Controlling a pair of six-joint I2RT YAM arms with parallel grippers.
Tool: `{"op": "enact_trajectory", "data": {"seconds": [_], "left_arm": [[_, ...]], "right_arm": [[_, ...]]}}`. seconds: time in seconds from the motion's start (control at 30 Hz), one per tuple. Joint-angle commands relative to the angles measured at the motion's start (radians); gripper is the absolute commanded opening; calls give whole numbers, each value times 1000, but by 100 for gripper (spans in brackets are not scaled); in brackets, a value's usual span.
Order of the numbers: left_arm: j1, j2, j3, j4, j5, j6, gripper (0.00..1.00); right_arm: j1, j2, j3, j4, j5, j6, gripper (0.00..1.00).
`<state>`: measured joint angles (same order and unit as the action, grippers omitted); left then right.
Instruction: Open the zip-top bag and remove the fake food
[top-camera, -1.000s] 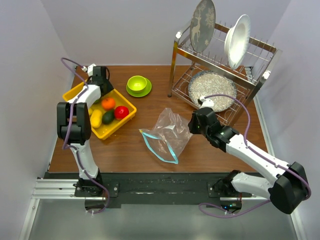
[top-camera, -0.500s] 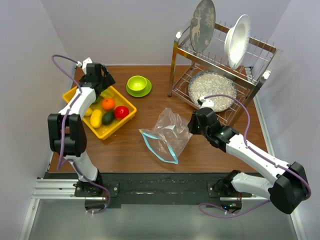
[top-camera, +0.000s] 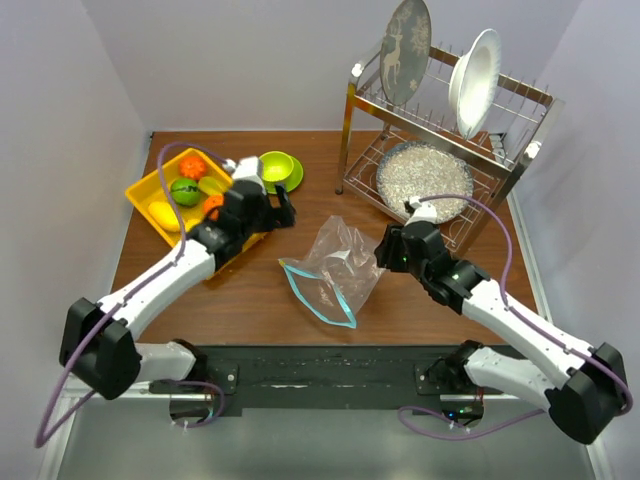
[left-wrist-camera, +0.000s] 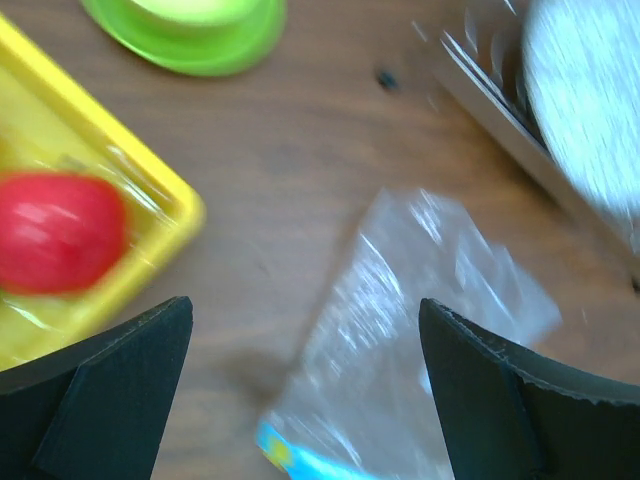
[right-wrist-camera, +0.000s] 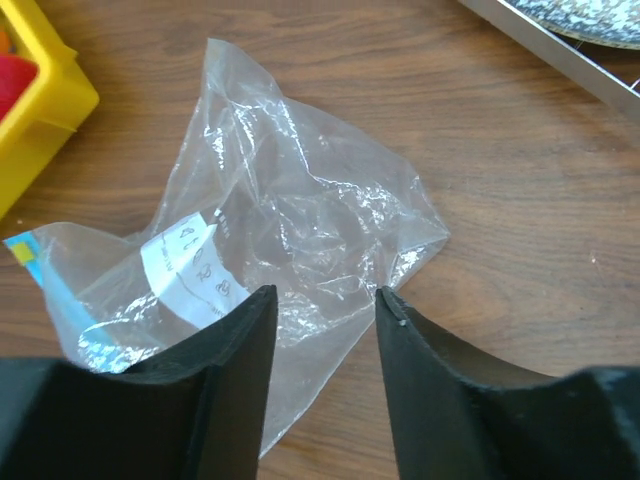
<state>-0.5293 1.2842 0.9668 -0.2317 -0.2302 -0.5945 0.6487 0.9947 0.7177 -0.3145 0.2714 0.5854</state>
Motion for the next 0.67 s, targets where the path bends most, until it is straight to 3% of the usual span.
{"op": "enact_trajectory", "data": {"seconds": [0.0,0.23,0.4,0.63], "left_arm": [[-208,-42,-88,49,-139,-48,100],[-464,-121,-252,164,-155,-93,100],[-489,-224,-367,218,-152,-122,100],[-489,-273,-369,244,-213,-103,100]], "right_arm": [[5,-83,-14,-3,20,21,53],[3,-206,-63,-18,12,43,56],[5,-232,-93,5,20,65,56],[3,-202,-86,2,19,57,56]]}}
